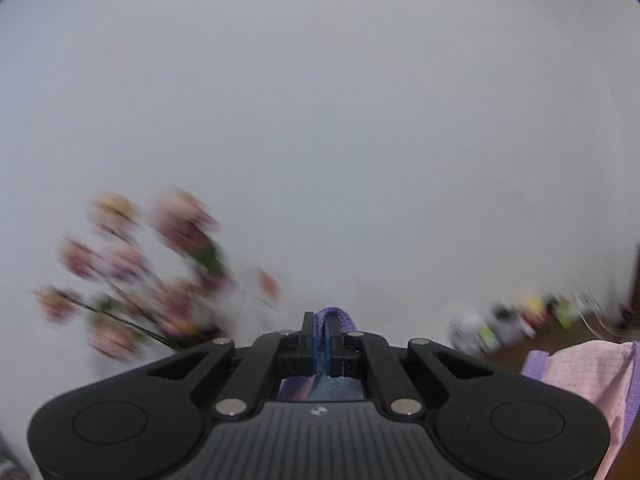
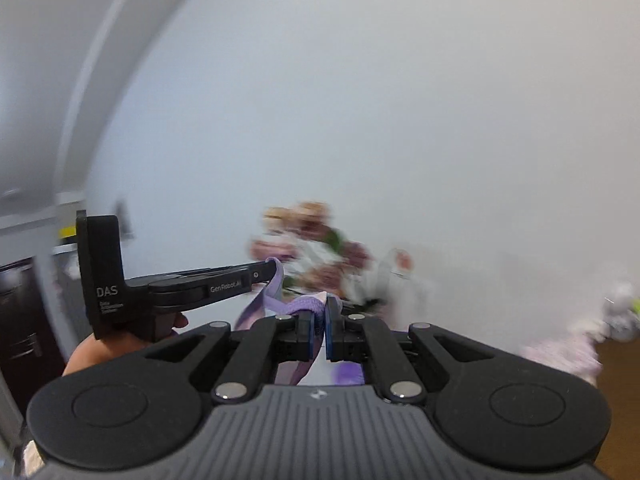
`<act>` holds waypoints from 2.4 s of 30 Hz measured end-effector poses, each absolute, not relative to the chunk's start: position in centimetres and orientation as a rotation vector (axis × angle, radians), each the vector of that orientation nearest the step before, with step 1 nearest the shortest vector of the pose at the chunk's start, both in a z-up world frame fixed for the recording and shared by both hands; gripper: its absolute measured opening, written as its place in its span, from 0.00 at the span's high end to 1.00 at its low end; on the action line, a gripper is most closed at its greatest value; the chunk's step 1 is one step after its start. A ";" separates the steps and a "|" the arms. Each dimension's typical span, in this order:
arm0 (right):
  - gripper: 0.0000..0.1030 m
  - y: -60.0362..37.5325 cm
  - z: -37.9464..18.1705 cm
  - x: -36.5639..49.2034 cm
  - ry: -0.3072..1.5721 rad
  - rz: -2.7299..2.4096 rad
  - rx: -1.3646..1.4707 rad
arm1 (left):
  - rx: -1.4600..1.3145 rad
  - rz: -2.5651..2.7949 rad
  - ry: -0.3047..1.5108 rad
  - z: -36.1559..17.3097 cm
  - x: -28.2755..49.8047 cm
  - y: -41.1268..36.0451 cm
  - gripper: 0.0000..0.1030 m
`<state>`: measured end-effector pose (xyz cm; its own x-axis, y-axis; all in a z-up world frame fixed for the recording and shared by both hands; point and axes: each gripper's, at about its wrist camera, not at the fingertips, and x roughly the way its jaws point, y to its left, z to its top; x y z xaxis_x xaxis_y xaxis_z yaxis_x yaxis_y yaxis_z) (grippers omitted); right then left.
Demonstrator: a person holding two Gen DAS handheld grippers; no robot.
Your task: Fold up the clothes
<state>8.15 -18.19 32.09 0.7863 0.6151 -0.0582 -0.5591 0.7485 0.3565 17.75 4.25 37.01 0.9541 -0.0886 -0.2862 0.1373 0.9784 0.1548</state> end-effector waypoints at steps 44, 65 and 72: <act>0.49 -39.3 4.5 7.0 0.657 -0.024 0.179 | 0.094 -0.360 0.725 6.0 15.9 -7.9 0.49; 0.97 -31.2 1.4 7.2 0.752 0.303 0.294 | 0.233 -0.412 0.718 4.0 9.9 -5.6 0.96; 0.98 -35.4 2.7 6.4 0.690 0.182 0.329 | 0.200 -0.534 0.722 4.2 8.4 -8.0 0.97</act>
